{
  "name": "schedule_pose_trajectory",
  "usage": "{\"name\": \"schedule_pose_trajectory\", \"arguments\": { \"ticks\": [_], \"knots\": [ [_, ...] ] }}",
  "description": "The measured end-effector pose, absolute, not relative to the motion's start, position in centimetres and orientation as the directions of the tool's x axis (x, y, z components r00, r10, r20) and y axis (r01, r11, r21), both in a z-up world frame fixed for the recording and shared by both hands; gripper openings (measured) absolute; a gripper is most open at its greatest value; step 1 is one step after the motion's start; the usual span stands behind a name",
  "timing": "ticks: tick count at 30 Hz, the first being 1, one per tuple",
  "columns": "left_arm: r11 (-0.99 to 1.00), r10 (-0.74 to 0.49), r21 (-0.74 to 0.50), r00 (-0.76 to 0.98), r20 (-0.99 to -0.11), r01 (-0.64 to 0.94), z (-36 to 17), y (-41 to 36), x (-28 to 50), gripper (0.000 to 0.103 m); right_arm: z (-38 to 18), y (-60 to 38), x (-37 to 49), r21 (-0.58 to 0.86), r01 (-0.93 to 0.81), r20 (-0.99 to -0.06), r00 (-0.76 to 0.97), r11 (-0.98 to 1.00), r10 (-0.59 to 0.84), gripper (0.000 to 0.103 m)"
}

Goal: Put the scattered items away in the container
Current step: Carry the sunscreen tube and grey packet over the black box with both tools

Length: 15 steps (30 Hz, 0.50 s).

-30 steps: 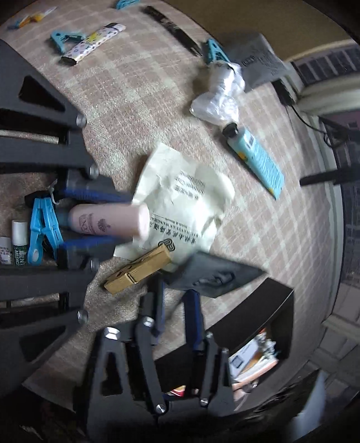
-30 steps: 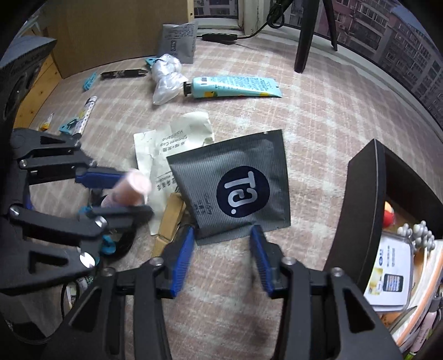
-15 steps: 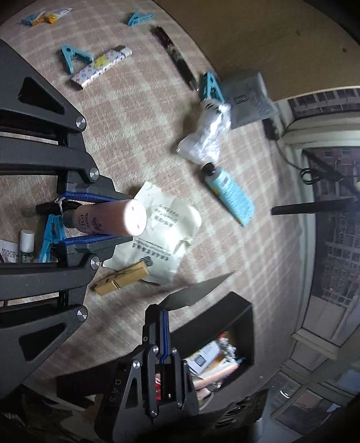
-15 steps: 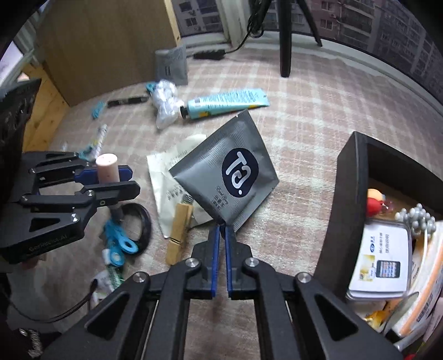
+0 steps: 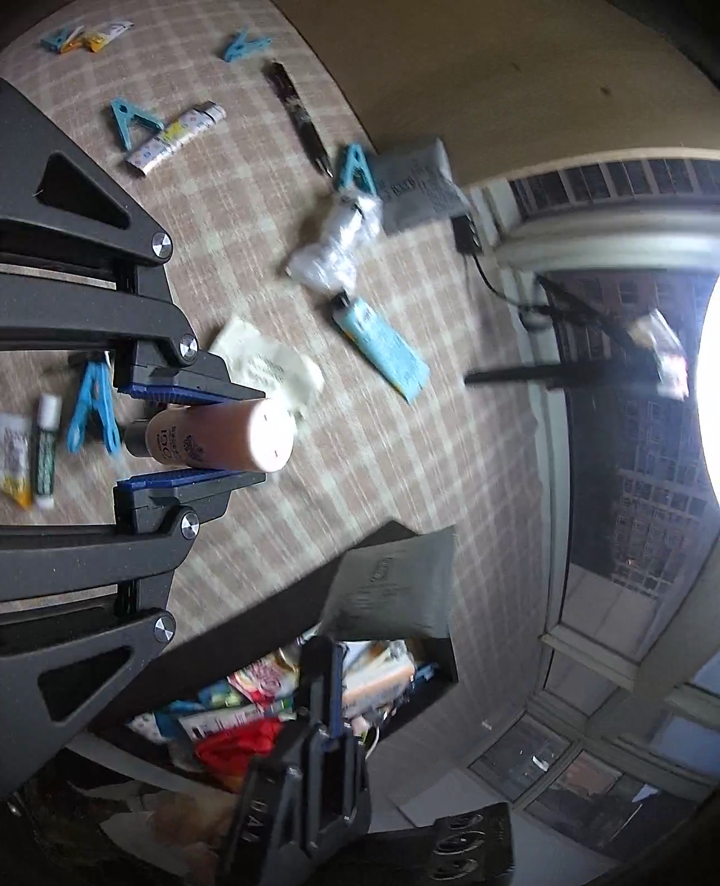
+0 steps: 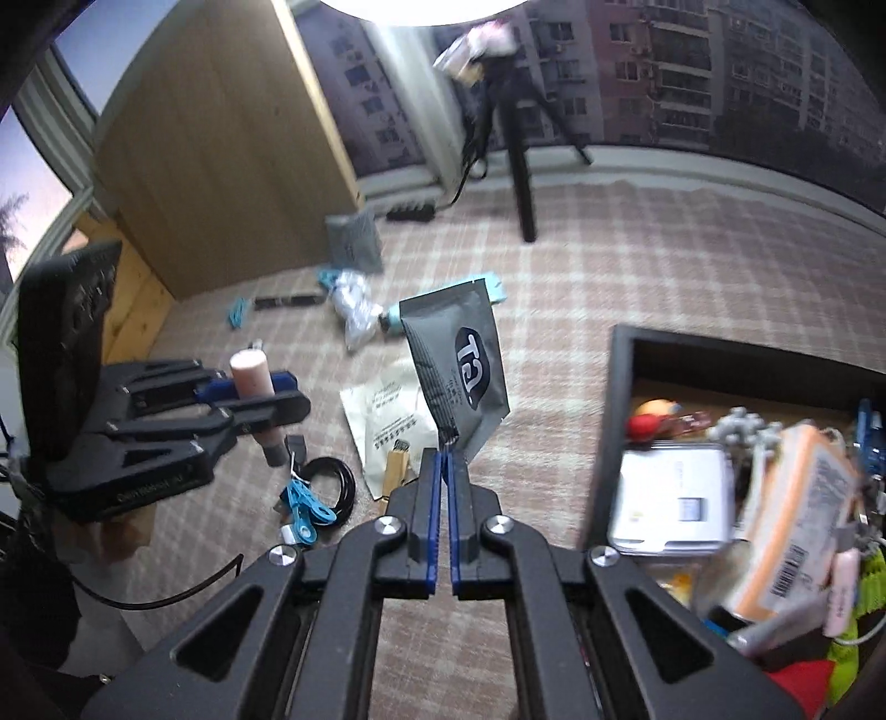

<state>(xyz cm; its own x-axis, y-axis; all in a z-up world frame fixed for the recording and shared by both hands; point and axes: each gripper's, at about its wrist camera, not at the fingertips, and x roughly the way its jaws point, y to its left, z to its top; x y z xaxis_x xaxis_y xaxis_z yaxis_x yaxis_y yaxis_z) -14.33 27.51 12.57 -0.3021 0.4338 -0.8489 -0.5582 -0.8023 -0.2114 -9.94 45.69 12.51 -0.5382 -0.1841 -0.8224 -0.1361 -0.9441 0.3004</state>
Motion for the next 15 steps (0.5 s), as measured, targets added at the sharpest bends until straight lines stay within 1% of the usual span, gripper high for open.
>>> {"name": "schedule_pose_trajectory", "arguments": {
  "ticks": [7,15],
  "knots": [
    [-0.763,0.481,-0.242,-0.276,-0.832,-0.599,13.9,32.7,-13.6,0.018,15.4,50.8,-5.8,0.279,-0.266,-0.815,-0.574,-0.923,-0.081,0.002],
    [-0.698,0.514,-0.260,-0.214,-0.831,-0.668,14.6,40.6,-12.8,0.018,16.7,56.7,0.5,0.250,-0.427,-0.822,-0.568,-0.869,0.043,0.002]
  ]
}}
